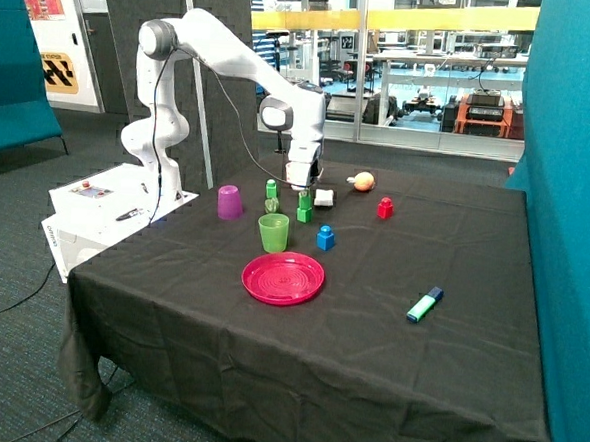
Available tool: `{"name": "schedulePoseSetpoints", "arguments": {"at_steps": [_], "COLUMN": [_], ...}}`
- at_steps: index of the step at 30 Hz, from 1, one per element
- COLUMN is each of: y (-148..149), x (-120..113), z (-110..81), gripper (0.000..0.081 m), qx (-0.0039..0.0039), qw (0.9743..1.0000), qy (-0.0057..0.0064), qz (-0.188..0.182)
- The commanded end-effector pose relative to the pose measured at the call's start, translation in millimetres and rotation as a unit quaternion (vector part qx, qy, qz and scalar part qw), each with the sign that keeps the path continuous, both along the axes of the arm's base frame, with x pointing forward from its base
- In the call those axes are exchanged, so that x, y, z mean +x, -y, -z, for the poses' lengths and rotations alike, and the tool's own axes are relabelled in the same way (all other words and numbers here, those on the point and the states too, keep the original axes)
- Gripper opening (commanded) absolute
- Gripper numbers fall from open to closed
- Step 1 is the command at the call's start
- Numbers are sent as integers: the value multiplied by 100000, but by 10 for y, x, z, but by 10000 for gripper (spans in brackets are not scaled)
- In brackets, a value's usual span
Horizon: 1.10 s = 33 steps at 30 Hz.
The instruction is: Stack green blocks
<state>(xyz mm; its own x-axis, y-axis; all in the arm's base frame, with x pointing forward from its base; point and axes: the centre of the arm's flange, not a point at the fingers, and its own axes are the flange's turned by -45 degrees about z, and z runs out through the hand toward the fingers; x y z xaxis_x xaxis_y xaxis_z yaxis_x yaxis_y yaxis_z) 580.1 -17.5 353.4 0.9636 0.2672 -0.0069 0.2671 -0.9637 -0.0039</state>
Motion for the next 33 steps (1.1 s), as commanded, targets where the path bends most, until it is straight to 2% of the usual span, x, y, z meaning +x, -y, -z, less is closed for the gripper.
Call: {"name": "schedulePoseSetpoints", "arguments": {"at_steps": [1, 4, 5, 7, 8, 9, 10, 11, 15, 33], "y": [13, 21, 23, 24, 26, 27, 28, 29, 36, -11], "x": [-39, -37, -35, -30, -25, -23, -21, -20, -12, 45], "z": [59, 91, 99, 110, 114, 117, 118, 118, 109, 44], "gripper": [0, 0, 67, 354, 559, 671, 740, 774, 806, 808], "qx": [-98, -100, -100, -101, -101, -101, -101, -101, -101, -100], "qw": [99998, 99995, 99994, 99993, 99991, 99991, 99991, 99992, 99990, 99995], "qy": [382, 382, 382, 382, 382, 382, 382, 382, 382, 382], "qz": [549, 874, 996, 1123, 1279, 1307, 1271, 1235, 1335, 930]}}
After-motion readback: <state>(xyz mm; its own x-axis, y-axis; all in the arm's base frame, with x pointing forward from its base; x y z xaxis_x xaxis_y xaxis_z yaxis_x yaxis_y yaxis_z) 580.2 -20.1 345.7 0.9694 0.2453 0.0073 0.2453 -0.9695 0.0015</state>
